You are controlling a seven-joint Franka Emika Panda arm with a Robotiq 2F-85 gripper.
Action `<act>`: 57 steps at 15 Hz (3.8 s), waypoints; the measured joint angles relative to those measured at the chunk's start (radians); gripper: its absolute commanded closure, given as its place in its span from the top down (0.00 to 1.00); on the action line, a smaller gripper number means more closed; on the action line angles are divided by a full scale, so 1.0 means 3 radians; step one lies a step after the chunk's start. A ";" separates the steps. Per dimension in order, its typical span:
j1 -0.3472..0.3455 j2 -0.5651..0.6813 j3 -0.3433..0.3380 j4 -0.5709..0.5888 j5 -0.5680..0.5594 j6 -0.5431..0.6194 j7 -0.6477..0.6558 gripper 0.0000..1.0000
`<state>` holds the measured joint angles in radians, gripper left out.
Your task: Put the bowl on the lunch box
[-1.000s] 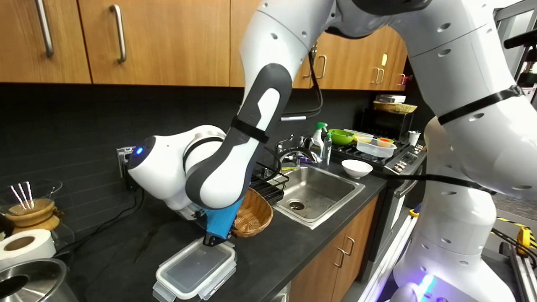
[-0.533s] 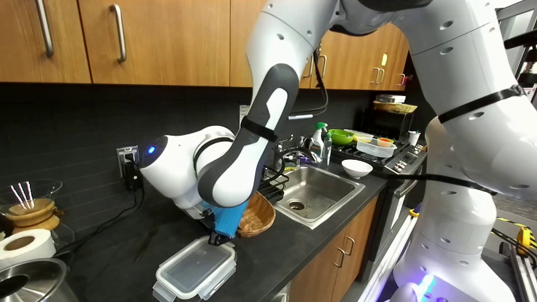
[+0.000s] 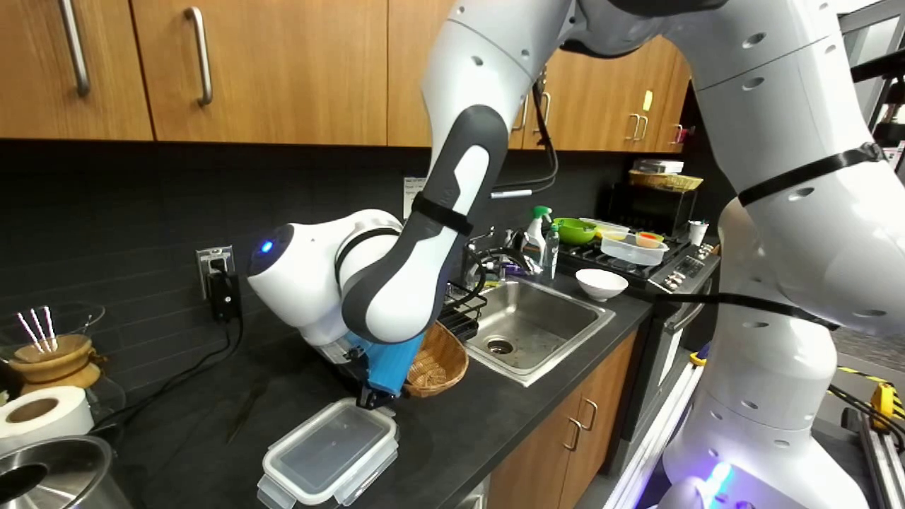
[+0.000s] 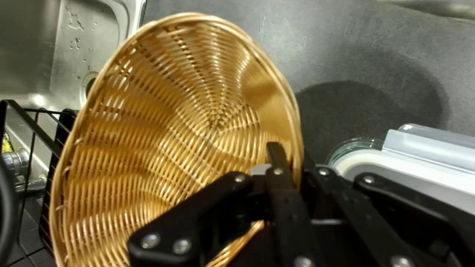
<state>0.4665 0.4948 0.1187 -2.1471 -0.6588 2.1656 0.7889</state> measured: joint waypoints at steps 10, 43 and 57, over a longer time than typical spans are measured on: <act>-0.0002 0.0000 0.0001 -0.0001 0.0000 0.0003 0.0000 0.09; -0.0119 -0.0364 0.0085 -0.0661 -0.0836 0.1290 0.0199 0.02; -0.0143 -0.0513 0.0341 -0.0515 -0.0170 0.0739 -0.0667 0.02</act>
<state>0.4236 0.3409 0.2211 -2.3016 -0.7099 2.3873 0.5888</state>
